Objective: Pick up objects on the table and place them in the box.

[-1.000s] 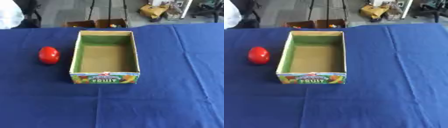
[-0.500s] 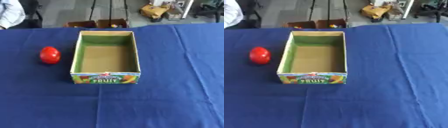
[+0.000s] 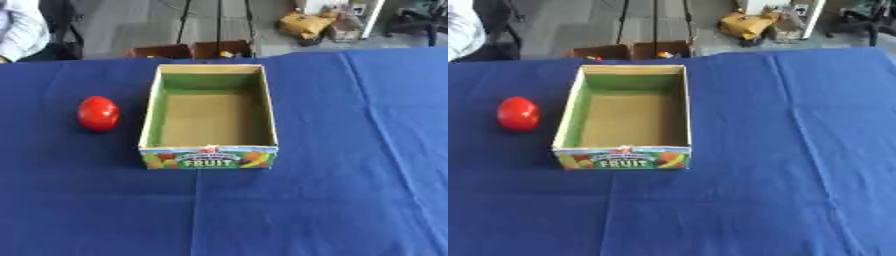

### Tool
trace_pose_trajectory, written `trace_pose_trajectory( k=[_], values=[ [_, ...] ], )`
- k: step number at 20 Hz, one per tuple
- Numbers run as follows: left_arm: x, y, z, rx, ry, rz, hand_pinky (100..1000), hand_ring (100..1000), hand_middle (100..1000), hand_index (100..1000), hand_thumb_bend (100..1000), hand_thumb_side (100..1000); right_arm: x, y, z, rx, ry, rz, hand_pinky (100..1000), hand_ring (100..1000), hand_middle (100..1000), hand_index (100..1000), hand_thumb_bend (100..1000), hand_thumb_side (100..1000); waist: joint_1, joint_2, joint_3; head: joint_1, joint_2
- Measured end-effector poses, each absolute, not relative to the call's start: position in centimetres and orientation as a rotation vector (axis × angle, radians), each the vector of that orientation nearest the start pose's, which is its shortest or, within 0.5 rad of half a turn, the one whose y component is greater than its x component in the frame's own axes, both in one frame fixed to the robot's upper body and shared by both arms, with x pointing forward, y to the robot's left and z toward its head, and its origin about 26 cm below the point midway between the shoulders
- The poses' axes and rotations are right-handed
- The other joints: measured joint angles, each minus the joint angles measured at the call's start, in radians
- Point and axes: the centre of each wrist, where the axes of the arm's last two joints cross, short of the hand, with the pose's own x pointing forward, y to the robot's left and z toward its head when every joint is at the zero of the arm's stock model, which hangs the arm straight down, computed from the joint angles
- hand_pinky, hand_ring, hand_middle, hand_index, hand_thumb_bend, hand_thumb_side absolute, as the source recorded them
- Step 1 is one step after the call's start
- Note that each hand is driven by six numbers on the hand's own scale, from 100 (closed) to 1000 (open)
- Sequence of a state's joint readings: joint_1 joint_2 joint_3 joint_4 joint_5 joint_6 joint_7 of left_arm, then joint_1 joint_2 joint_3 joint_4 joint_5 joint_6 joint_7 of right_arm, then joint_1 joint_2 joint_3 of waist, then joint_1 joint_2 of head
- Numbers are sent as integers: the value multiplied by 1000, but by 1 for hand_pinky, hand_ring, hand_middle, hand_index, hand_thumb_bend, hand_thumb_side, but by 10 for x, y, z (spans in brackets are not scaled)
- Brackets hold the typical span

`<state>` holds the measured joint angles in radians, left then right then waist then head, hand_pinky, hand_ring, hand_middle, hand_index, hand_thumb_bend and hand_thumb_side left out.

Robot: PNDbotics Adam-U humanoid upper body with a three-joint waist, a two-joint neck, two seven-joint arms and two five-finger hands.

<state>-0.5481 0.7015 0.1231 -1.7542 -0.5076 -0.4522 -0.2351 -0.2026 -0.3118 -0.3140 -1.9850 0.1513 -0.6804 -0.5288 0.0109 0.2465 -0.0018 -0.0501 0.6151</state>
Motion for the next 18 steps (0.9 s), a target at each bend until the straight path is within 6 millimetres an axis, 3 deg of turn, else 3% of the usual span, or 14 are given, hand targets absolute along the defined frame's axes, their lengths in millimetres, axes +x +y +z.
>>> trace_pose_trajectory(
  k=[2,8,13,15,16,18],
  values=[
    [343,355,303,-1334,2550,1859,1000,981,918,1000,100,740,280,-346,191,762,3140,328,694,779,605,806,100,852,1,0,-5,4,0],
    [362,367,318,-1370,2093,2280,1000,1000,936,1000,100,801,280,-344,191,742,3149,320,694,778,605,805,100,856,1,-6,-18,13,0],
    [380,366,327,-1420,1983,2388,1000,1000,946,1000,100,812,281,-343,191,721,3156,311,694,778,605,805,100,858,-1,-9,-27,17,0],
    [385,366,332,-1451,1950,2404,1000,1000,951,1000,216,867,281,-342,190,713,3159,307,693,778,604,805,100,859,-1,-10,-30,19,0],
    [388,366,333,-1466,1932,2415,1000,1000,952,1000,224,873,281,-342,190,707,3160,304,693,778,604,805,100,859,-1,-10,-31,20,0],
    [393,366,335,-1492,1901,2435,1000,1000,959,1000,322,916,281,-342,190,705,3162,300,693,778,604,805,100,849,-1,-10,-34,22,0]
  ],
)
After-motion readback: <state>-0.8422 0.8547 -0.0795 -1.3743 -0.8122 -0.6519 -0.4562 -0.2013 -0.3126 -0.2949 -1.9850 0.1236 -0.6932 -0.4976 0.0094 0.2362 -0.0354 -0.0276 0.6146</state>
